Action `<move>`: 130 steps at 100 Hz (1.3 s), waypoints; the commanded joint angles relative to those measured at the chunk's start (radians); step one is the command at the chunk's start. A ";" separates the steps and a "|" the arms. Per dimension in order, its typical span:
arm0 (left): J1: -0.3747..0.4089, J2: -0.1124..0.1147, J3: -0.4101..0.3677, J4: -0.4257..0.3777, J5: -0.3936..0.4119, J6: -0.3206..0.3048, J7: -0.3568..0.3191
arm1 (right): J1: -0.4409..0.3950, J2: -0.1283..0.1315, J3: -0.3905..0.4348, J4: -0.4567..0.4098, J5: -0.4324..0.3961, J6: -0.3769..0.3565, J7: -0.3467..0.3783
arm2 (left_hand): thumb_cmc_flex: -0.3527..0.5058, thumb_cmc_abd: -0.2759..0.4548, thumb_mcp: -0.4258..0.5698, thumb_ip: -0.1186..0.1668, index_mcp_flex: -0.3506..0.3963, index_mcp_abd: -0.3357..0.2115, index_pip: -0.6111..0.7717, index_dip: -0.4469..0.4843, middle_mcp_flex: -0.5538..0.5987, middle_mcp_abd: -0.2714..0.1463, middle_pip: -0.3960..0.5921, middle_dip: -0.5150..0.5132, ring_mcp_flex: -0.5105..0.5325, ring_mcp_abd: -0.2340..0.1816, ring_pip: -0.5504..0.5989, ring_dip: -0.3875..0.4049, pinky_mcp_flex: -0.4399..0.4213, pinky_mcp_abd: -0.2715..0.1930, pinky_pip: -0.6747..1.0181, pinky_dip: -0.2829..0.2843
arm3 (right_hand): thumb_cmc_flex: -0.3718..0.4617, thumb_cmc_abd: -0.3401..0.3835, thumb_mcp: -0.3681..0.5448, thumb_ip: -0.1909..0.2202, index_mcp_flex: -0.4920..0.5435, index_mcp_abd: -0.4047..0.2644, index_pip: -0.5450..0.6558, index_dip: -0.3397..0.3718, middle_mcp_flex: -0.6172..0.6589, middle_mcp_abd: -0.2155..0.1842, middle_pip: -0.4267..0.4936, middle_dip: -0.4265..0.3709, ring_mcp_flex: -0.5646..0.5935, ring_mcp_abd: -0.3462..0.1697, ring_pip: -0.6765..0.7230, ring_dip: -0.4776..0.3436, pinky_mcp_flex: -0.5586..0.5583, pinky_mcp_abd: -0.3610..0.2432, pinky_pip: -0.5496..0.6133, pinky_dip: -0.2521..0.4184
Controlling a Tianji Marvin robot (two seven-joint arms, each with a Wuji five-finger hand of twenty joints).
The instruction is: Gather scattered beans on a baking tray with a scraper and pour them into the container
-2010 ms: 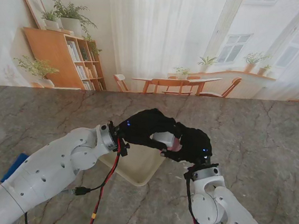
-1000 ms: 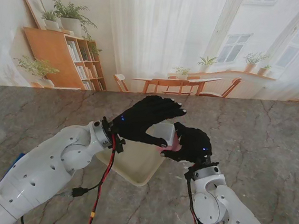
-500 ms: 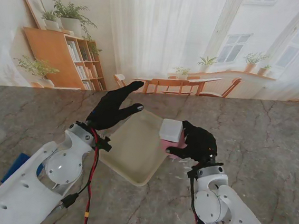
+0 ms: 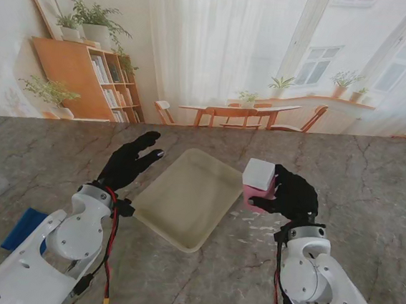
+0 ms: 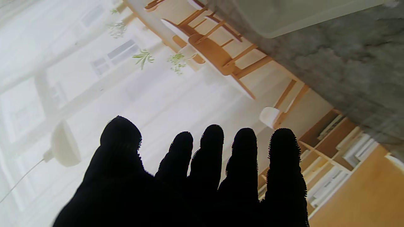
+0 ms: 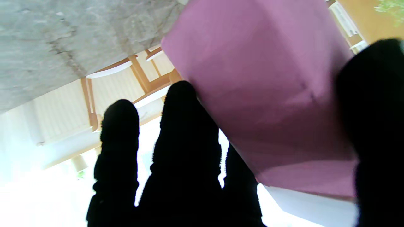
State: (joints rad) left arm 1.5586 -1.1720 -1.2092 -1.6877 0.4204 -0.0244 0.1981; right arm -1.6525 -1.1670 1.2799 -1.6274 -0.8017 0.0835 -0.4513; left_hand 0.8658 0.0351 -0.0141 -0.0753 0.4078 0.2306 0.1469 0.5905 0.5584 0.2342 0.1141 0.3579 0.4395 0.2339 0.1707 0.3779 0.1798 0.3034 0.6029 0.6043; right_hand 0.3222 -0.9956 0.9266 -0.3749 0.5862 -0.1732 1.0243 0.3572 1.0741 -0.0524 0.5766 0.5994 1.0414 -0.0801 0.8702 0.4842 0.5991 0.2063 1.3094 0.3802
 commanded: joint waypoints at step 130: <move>0.001 0.000 0.006 0.095 -0.058 -0.014 -0.023 | 0.005 0.059 0.055 0.233 0.046 -0.134 0.255 | 0.028 0.070 -0.028 0.037 0.021 -0.003 0.003 0.010 -0.020 -0.002 -0.013 0.011 0.016 0.012 0.011 0.020 -0.030 0.044 0.006 0.049 | 0.010 0.407 0.162 0.243 -0.144 0.033 -0.170 0.219 -0.234 -0.008 0.069 -0.071 -0.228 0.070 -0.138 -0.061 -0.206 0.039 -0.090 0.004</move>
State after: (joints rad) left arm 1.5591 -1.1686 -1.2077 -1.5954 0.3683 -0.0349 0.1754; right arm -1.6214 -1.1186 1.3332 -1.4059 -0.7491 -0.0472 -0.2314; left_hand 0.8665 0.0351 -0.0141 -0.0752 0.4095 0.2373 0.1495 0.5959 0.5581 0.2355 0.1131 0.3579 0.4395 0.2461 0.1707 0.3902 0.1567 0.3368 0.6098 0.6170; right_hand 0.2710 -0.7264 0.9113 -0.2697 0.4159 -0.0973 0.8541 0.5437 0.8514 -0.0617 0.6074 0.5405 0.8474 -0.0263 0.7473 0.4325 0.4255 0.2189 1.2282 0.3801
